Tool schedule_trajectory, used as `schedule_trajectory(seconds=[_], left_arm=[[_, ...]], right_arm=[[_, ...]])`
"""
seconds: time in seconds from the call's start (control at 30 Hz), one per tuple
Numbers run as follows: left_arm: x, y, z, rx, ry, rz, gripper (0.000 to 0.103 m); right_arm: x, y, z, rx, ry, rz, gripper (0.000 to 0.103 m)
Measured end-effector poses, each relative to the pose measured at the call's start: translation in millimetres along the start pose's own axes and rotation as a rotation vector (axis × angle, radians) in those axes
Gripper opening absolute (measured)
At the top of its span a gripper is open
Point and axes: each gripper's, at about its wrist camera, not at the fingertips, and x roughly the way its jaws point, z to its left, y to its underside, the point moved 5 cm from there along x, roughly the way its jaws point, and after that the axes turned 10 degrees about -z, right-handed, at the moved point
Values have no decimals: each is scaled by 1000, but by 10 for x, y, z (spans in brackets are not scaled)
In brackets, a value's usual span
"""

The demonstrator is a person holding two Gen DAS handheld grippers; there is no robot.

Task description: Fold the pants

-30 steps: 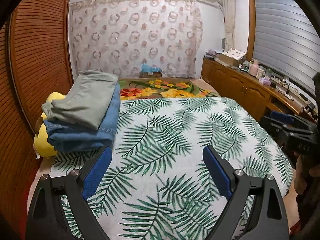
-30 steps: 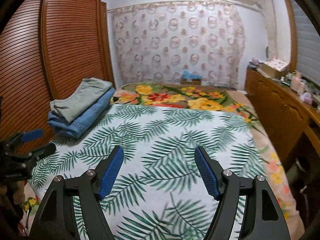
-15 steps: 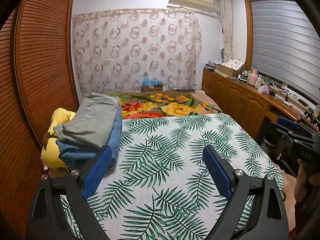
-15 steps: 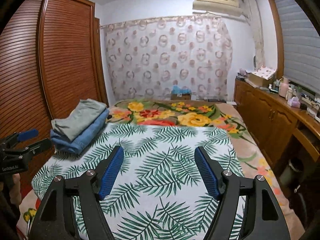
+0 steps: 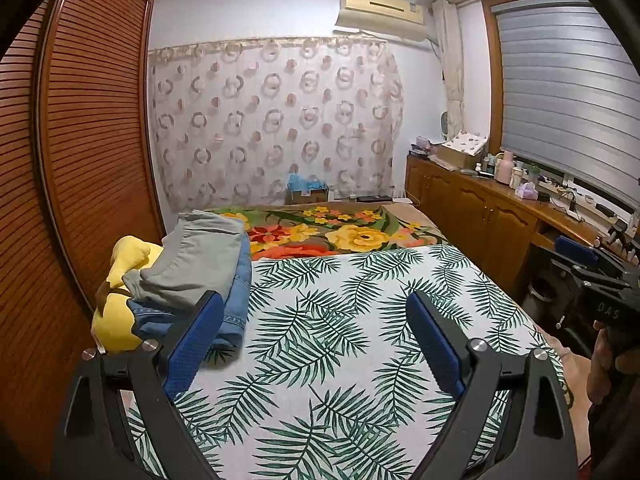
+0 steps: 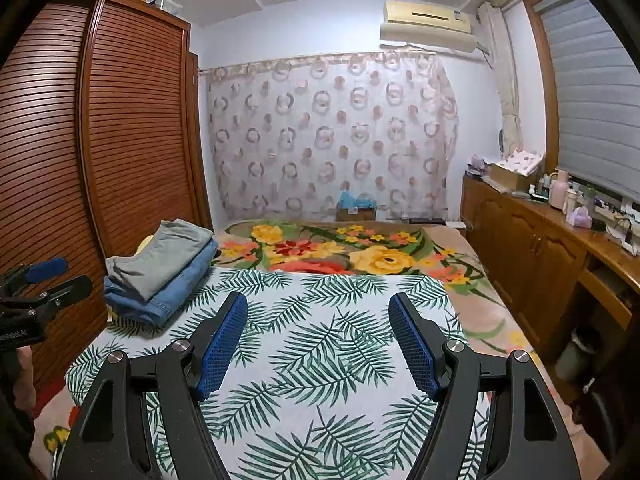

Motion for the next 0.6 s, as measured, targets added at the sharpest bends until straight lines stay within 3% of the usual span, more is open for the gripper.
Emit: schedule_trajectory(seconds=[0.6], left_arm=[[-13, 4, 10, 0, 1, -1, 93]], right_arm=[[5, -5, -20, -5, 1, 1, 75]])
